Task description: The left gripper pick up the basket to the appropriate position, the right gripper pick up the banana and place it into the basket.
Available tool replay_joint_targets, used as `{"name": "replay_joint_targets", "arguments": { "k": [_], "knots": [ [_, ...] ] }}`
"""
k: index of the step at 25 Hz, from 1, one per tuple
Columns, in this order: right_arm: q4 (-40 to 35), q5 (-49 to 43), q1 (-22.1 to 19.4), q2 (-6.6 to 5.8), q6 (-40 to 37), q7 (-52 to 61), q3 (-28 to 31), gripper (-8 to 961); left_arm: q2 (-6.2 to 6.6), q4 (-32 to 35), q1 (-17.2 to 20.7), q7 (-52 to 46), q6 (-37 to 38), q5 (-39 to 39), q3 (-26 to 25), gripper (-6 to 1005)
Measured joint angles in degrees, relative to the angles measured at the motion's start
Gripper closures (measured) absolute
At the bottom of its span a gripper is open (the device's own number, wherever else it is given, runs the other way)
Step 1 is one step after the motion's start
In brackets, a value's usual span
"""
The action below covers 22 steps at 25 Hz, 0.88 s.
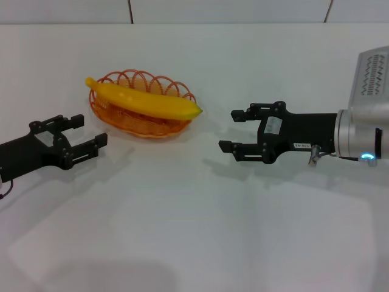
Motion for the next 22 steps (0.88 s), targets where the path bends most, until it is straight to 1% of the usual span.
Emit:
{"name": "replay_joint_targets", "arguments": {
  "k": [22],
  "knots": [
    [0.0, 0.0, 0.0, 0.08, -0.1, -0.1, -0.5, 240, 0.00, 0.0, 0.0, 0.0, 0.0, 0.0, 0.0, 275]
  ]
}}
